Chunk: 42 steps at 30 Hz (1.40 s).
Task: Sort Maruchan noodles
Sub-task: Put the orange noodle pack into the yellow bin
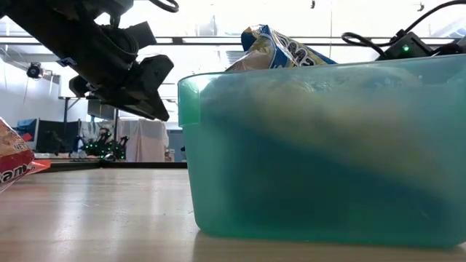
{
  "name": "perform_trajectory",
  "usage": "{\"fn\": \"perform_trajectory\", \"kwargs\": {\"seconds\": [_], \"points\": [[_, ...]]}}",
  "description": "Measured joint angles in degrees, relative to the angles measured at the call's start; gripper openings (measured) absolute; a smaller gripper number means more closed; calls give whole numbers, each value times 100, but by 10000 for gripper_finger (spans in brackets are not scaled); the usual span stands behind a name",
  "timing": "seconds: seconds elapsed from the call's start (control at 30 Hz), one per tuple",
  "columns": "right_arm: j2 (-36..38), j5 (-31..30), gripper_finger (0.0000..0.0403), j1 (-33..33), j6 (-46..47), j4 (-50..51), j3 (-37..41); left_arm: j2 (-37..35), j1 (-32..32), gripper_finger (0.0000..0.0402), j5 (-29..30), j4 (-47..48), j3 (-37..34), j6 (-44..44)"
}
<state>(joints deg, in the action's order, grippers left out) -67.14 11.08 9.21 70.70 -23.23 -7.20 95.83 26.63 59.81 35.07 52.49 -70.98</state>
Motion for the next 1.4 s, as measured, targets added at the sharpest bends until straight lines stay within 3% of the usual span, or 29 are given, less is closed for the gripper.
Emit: {"fn": "perform_trajectory", "kwargs": {"seconds": [0.23, 0.7, 1.0, 1.17, 1.4], "points": [[-114, 73, 293, 0, -318, -12, -79, -1, 0, 139, 0, 2, 0, 0], [-89, 169, 126, -1, -473, -19, -77, -2, -13, 139, 0, 2, 0, 0], [171, 310, 48, 4, -532, -19, -83, -2, -13, 139, 0, 7, 0, 17], [613, 389, 15, 4, -578, 43, -70, -2, -13, 139, 0, 7, 0, 83], [1230, 425, 9, 4, -541, 36, -75, -2, -13, 139, -2, 4, 0, 103]]}}
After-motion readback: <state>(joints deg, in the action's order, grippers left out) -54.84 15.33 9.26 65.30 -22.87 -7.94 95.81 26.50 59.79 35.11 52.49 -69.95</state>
